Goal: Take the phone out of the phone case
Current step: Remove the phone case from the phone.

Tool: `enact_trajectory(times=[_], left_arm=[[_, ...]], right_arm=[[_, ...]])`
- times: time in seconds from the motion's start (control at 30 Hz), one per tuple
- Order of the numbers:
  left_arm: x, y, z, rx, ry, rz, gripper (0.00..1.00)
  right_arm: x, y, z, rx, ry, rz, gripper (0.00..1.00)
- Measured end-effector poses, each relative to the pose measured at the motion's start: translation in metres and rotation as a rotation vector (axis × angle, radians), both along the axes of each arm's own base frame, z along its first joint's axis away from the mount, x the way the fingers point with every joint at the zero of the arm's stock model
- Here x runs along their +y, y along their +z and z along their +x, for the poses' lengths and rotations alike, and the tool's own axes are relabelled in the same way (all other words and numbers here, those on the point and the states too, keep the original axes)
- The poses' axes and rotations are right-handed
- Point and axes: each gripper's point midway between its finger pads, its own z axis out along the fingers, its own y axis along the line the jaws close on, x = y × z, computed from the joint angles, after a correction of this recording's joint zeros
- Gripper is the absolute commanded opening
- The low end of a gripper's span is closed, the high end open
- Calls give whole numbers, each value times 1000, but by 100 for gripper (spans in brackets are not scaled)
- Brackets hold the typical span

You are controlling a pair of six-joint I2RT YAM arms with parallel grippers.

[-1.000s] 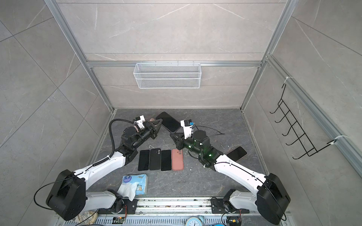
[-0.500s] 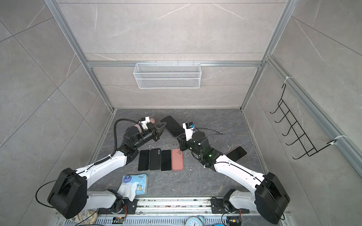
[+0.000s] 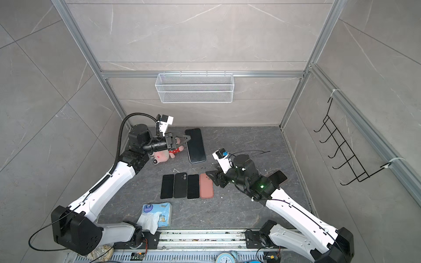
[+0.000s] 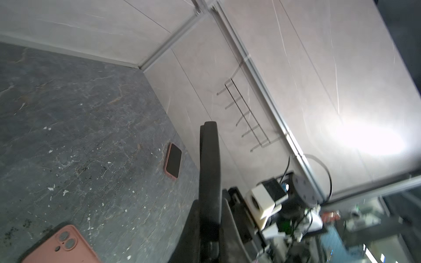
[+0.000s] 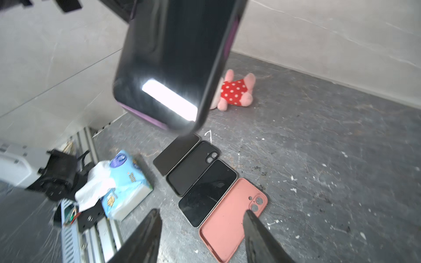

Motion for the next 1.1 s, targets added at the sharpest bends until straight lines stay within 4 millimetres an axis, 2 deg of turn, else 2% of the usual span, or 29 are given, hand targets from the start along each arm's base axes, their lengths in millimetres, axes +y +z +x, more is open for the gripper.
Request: enact_trajectory(times=[0.13, 0.43, 0.73, 1.1], left_arm=[[-2, -13, -19, -110, -115, 55, 0], [-4, -22, -34, -183, -208, 53, 0], [-5, -22, -41, -212, -256, 27, 0], [-5, -22, -44, -237, -279, 5, 0]], right_arm=[[13, 1, -10, -13, 123, -20, 57], [33, -19, -22, 41, 283, -36, 50], [34, -18, -23, 13, 307, -36, 44], [25, -11, -15, -12, 286, -25, 37]])
